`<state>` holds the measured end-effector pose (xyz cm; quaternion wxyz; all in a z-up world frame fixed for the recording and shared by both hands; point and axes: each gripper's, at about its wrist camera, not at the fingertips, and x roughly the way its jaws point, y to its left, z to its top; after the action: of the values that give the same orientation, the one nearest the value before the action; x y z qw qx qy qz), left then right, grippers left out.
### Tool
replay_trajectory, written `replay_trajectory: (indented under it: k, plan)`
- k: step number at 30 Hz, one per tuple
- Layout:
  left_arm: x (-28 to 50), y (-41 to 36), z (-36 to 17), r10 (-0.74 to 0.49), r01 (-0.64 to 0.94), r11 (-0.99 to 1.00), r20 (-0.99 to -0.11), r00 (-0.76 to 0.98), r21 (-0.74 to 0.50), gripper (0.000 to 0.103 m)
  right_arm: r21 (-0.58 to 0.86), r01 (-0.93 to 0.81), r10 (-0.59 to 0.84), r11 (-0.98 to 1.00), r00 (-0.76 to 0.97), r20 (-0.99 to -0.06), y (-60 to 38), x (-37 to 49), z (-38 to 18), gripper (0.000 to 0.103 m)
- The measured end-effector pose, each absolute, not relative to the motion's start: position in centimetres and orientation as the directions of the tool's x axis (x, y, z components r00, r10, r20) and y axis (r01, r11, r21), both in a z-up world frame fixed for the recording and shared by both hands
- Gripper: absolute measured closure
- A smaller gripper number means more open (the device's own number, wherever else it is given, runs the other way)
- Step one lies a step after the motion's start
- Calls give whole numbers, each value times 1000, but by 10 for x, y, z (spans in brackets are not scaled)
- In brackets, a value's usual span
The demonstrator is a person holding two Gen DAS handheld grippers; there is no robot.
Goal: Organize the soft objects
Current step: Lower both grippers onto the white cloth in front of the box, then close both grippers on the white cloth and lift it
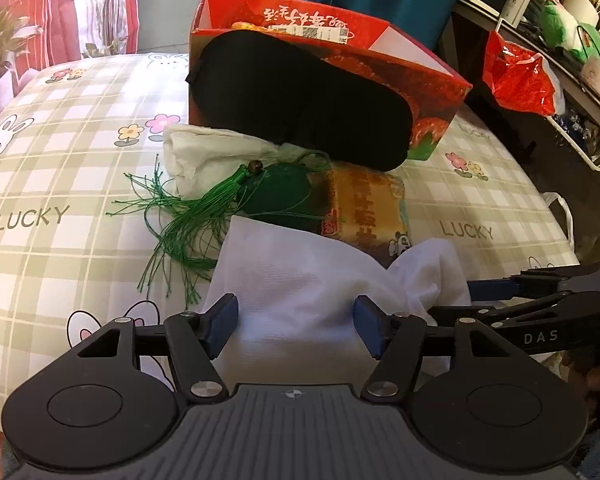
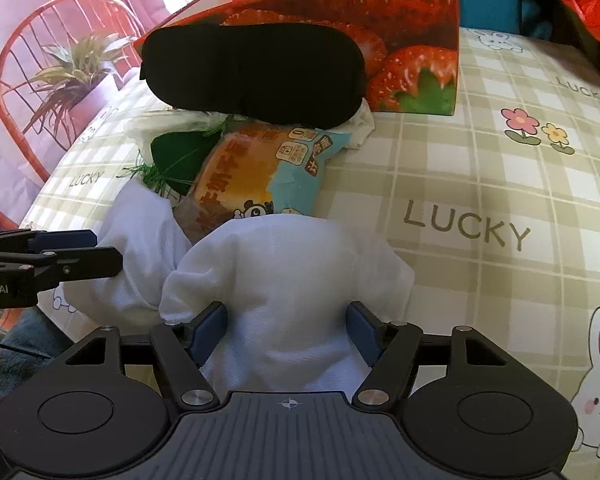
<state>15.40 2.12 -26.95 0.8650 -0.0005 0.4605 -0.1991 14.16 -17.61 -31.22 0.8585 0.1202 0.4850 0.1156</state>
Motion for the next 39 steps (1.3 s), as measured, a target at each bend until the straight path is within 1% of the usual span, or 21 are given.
replay_trajectory:
  k: [2,6,10,22,28,34,39]
  plan:
    - [157,24,-272,-344,334,923,-801,489,-193,32,317,-83,314,945,505,-804,-176,142,-313,37]
    - [159,25,-281,-349,320,923,-816,460,-214,29,324,-81,319,943,506,-801,-179,144,-315,36]
    - [161,31,-285,-376,296,918,-814,443,-263,29,318,-85,316,944,508,-801,-177,145,-315,36]
    - [165,25,-293,-397,271,913,-814,425,-304,31,313,-102,320,944,509,-799,-175,149,-316,37]
    - [183,14,-300,-395,256,915,-820,415,-311,31,287,-134,314,949,523,-792,-174,160,-318,38]
    - [186,-2,-303,-373,271,923,-815,444,-275,31,279,-131,304,951,536,-787,-176,173,-319,40]
    - [182,5,-304,-393,258,916,-809,438,-306,31,289,-117,305,950,537,-786,-178,168,-320,40]
